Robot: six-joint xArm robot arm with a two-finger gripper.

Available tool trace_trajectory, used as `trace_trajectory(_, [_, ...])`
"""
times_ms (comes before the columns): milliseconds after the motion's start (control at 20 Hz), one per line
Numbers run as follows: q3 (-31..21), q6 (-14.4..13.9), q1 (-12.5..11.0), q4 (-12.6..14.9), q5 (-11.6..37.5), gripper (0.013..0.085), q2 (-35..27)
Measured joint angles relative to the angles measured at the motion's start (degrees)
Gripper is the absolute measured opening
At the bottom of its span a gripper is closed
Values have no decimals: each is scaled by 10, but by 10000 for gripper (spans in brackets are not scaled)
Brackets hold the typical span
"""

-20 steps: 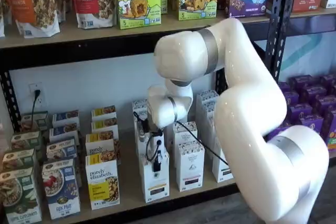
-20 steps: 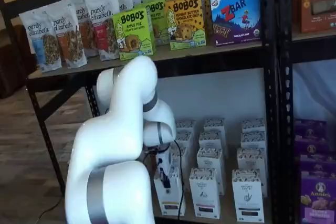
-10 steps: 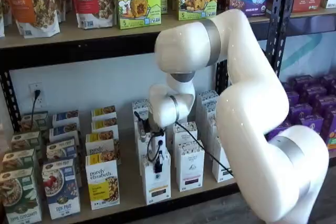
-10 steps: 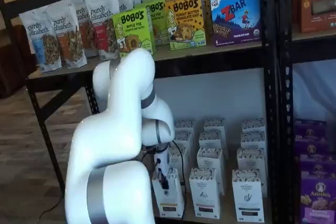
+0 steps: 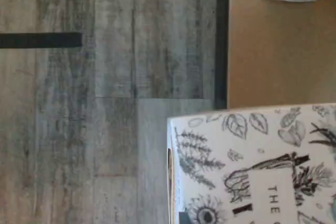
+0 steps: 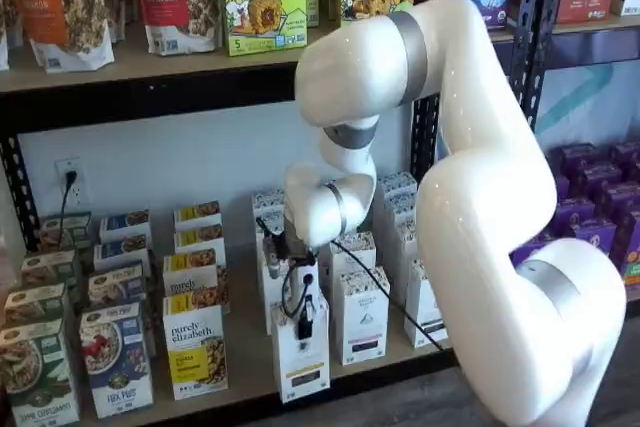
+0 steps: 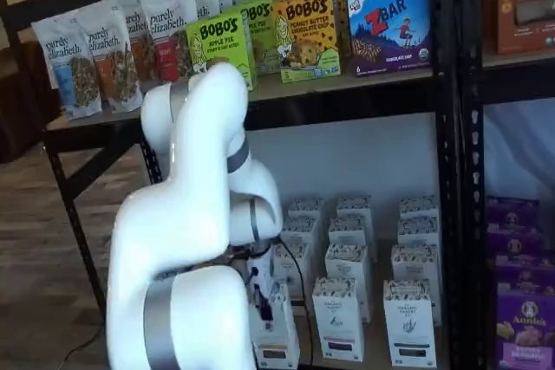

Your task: Pick up the white box with a yellow strip in the middle, on the bottom shelf, the fourth box from the left

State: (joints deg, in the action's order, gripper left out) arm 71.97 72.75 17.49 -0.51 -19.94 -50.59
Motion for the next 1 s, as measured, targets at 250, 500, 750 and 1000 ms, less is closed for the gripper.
trace_trajectory(250, [-56,-7,8,0,25,410,33])
trace_trajectory(500, [-105,-7,10,-2,44,410,66])
trace_trajectory(750, [-147,6,12,-18,47,410,101])
trace_trajectory(1000, [-192,-33,7,27,38,410,149])
